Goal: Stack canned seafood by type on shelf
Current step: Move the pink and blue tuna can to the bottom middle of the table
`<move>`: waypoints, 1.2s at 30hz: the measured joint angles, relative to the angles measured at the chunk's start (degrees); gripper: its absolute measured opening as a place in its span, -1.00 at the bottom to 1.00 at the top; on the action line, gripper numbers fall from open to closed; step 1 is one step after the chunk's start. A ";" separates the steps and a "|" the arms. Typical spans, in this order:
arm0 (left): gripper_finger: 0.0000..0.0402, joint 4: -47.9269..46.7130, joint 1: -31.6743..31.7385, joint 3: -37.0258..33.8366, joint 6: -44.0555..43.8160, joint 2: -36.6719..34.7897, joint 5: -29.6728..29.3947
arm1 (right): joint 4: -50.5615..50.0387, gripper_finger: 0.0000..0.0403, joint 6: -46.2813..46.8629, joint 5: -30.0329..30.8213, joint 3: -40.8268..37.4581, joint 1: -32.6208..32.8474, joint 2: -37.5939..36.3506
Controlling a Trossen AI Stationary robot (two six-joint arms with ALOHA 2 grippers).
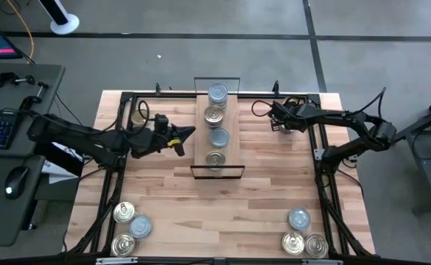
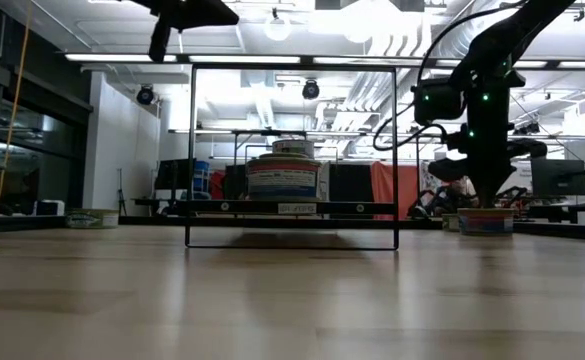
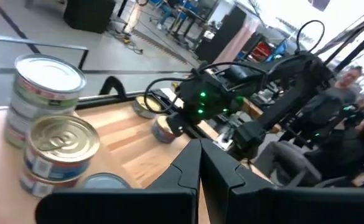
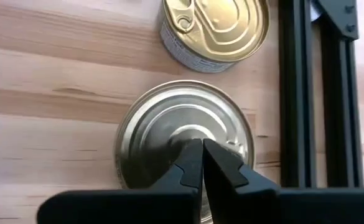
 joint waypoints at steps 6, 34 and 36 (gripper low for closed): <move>-1.00 2.92 -0.49 0.00 -1.32 2.15 0.97 | 0.00 -1.00 -2.91 -1.03 -0.02 0.00 0.00; -1.00 8.75 -26.64 0.00 14.60 -13.02 9.45 | 1.18 -1.00 31.08 -13.44 -0.53 36.36 -1.03; -1.00 5.25 -28.88 0.02 14.03 -14.29 9.60 | 1.20 -1.00 37.53 -14.31 -0.06 41.53 -0.51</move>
